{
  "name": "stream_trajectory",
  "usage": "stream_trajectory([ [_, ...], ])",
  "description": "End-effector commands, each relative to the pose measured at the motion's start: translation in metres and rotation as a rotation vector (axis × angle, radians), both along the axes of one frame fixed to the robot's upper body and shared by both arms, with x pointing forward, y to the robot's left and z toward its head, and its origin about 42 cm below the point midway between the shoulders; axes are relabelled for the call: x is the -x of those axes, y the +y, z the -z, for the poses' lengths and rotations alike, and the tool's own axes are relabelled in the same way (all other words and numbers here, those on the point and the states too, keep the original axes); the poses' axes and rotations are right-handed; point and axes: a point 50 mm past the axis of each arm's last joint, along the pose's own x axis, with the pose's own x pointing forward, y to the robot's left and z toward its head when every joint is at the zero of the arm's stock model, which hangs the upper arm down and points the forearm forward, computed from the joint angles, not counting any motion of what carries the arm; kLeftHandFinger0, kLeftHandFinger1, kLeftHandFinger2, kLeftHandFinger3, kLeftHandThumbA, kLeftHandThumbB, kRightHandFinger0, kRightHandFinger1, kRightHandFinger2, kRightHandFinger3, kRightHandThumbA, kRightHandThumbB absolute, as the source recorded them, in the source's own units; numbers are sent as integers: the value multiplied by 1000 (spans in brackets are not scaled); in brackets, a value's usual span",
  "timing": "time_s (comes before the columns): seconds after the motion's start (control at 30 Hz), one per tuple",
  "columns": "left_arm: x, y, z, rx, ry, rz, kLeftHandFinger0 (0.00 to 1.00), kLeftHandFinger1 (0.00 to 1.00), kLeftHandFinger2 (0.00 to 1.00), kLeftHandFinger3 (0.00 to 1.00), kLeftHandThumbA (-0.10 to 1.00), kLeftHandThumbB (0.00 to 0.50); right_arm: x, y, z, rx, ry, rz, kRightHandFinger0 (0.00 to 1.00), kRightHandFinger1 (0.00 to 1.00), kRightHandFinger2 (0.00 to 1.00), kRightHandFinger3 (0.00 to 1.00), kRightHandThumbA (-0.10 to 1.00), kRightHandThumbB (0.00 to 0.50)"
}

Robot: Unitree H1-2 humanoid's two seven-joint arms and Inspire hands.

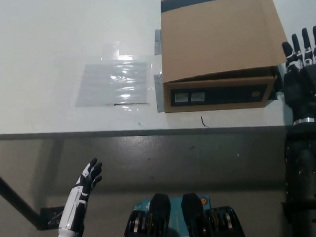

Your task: A small storage box is placed at the center of the table and the robot uses its right hand to slide under its lid and push it upwards to open it

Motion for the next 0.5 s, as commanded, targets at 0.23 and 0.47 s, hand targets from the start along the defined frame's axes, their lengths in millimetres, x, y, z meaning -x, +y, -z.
stream_trajectory([
  [0.23,-8,1,-12,-15,-69,12,1000,1000,1000,1000,1000,500,-3,19,-52,-63,-141,-91,1000,1000,1000,1000,1000,352],
  [0.47,-11,1,-16,-12,-81,19,1000,1000,1000,1000,1000,500,-10,23,-43,-79,-107,-95,1000,1000,1000,1000,1000,353],
])
